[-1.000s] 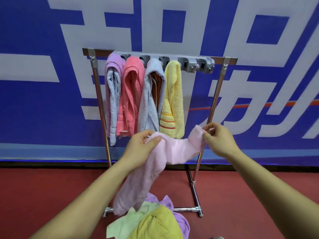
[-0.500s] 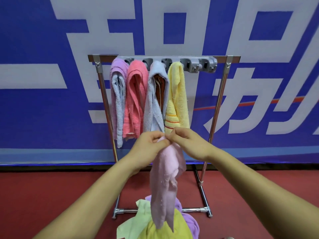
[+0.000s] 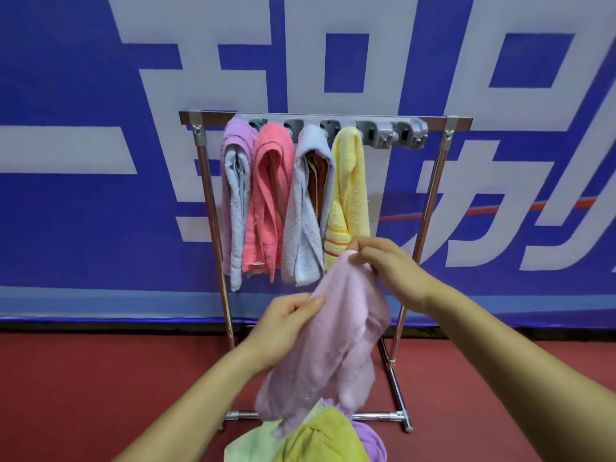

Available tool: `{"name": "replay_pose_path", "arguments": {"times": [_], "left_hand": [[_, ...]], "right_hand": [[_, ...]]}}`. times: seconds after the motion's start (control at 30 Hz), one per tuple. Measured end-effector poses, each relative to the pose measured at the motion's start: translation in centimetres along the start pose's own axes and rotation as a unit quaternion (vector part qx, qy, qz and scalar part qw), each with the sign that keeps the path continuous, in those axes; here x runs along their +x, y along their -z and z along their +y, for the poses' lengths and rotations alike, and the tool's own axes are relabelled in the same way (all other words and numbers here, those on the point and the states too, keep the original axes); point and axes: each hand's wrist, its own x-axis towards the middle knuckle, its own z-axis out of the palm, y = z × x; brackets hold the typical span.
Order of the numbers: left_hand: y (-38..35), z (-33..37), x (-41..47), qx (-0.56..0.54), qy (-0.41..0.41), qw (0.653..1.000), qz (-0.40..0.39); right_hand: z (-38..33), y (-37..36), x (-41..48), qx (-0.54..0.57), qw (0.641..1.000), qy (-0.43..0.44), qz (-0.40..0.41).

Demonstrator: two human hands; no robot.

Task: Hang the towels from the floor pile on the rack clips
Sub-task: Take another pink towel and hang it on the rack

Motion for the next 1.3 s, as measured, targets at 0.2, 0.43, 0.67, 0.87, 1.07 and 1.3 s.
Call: {"name": "replay_pose_path", "arguments": {"times": [0.2, 0.43, 0.67, 0.87, 1.07, 1.3], "left_hand": [[0.5, 0.9, 2.3, 0.027, -0.012, 0.997, 0.070], [0.0, 2.7, 6.4, 0.036, -0.031, 0.995, 0.085], [-1.5, 5.3, 9.7, 0.090, -0.070, 0.993, 0.032], [-1.3, 9.0, 14.9, 0.291, -0.147, 0.941, 0.088], [-1.4, 14.1, 21.1, 0.282, -0.102, 0.935, 0.188], [-0.9, 19.4, 26.5, 0.335, -0.079, 0.899, 0.271]], "right_hand": [[1.4, 2.3, 0.7, -0.057, 0.996, -0.007, 0.063], [2.2, 4.8, 1.1, -0.152, 0.987, 0.030, 0.046], [1.0, 7.3, 4.0, -0.087, 0.992, 0.029, 0.086], [-0.9, 8.9, 7.2, -0.025, 0.985, 0.056, 0.164], [-4.4, 10.7, 11.4, -0.026, 0.971, 0.083, 0.224], [-6.5, 12.5, 17.8, -0.098, 0.954, 0.080, 0.272]]}}
